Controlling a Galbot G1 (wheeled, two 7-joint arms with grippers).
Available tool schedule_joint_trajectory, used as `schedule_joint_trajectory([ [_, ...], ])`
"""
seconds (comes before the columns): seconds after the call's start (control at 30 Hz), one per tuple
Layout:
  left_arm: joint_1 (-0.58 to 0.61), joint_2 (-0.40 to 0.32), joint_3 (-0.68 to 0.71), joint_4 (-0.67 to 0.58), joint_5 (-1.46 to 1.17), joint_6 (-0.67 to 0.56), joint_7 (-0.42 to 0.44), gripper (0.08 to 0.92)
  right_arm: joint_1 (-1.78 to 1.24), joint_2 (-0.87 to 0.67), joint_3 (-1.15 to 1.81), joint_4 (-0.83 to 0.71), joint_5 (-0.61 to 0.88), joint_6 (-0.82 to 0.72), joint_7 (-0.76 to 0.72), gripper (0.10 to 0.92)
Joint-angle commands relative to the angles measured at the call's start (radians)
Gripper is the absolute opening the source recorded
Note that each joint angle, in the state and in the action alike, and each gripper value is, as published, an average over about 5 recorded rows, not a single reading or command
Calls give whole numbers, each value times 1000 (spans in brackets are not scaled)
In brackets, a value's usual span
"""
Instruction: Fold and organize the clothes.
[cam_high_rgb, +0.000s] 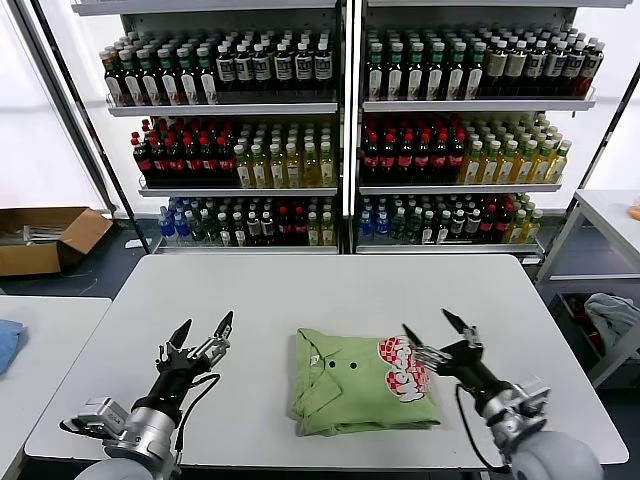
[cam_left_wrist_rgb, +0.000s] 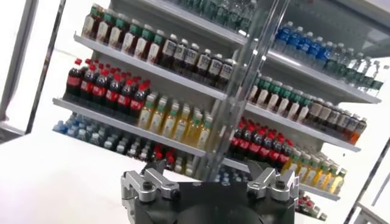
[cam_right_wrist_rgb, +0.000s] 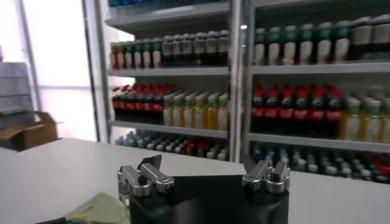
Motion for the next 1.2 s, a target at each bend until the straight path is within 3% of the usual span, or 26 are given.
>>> schedule_joint_trajectory([
  [0.03,-20,-17,-154,141,157,-123,307,823,-297,127,386,22,44,151,-128,823],
  [0.13,-11,-27,-170,178,238,-194,370,823,-310,151,382,18,35,159,-138,823],
  [0.43,43,-62,-223,220,289,-335,423,823,-300,179,317,23,-23,170,-155,823],
  [0.73,51,-76,-259,214,308,-357,481,823,-304,187,268,29,-56,167,-195,823],
  [1.2,66,-92,-254,219,333,-357,490,823,-311,194,253,29,-109,142,-227,823],
])
